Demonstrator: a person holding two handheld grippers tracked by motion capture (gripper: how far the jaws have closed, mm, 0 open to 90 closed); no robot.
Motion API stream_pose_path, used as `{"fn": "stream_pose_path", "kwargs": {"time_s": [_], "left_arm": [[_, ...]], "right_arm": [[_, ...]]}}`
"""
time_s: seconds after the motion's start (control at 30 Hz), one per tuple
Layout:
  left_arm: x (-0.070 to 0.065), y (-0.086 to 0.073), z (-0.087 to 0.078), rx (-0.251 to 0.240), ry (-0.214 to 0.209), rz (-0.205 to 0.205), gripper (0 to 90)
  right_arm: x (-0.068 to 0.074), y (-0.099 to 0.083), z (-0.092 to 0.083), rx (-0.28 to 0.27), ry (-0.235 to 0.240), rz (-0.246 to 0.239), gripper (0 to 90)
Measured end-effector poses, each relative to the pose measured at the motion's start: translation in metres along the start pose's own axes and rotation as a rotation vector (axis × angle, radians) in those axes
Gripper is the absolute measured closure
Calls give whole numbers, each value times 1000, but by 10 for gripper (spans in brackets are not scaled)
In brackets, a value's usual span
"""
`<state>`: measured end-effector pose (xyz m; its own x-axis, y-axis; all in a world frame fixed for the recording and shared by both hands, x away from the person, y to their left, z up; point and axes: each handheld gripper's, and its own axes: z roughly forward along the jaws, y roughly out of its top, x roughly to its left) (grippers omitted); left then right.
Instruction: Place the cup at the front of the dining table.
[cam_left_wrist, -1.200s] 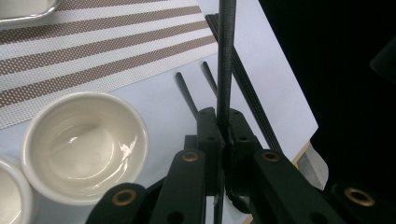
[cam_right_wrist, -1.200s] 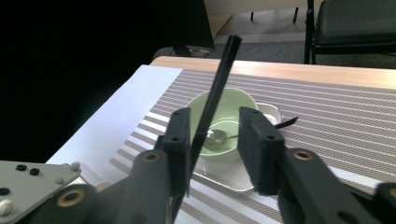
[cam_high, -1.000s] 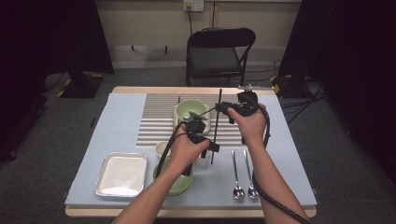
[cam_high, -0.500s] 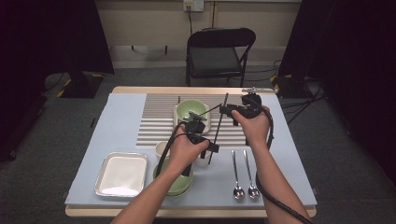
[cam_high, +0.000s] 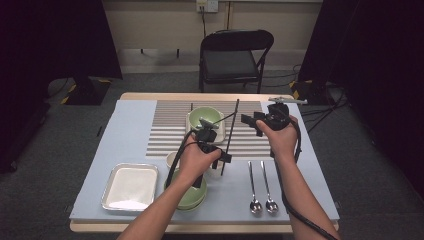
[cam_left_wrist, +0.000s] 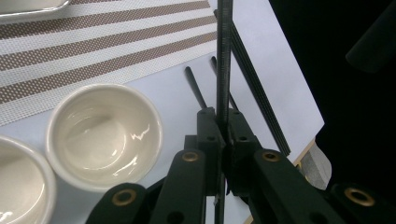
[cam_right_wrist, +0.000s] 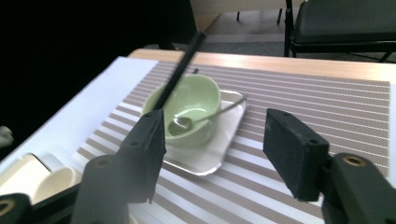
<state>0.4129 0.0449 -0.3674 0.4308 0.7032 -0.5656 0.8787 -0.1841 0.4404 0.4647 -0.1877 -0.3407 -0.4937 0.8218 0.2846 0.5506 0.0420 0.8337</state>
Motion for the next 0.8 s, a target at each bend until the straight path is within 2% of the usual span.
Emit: {"fn": "stream_pose_path", "kwargs": {"time_s": [0.23,0.3,0.43,0.57,0.7,0.8], "left_arm": [[2,0,-4,5,4,15,867],[1,1,-4,-2,5,4,867],[3,1,-6,0,9,12,867],[3,1,-8,-5,10,0,867],[5,2,-10,3,16,12,867],[6,2,-11,1,16,3,867]], "right_arm": [[-10,-8,-1,30,-25,-25,353],[-12,-11,-1,33,-27,-30,347],[-17,-15,-2,27,-41,-53,334],[-21,-19,-5,23,-43,-56,331],[-27,-23,-7,31,-56,-56,325],[-31,-27,-8,34,-65,-55,319]]}}
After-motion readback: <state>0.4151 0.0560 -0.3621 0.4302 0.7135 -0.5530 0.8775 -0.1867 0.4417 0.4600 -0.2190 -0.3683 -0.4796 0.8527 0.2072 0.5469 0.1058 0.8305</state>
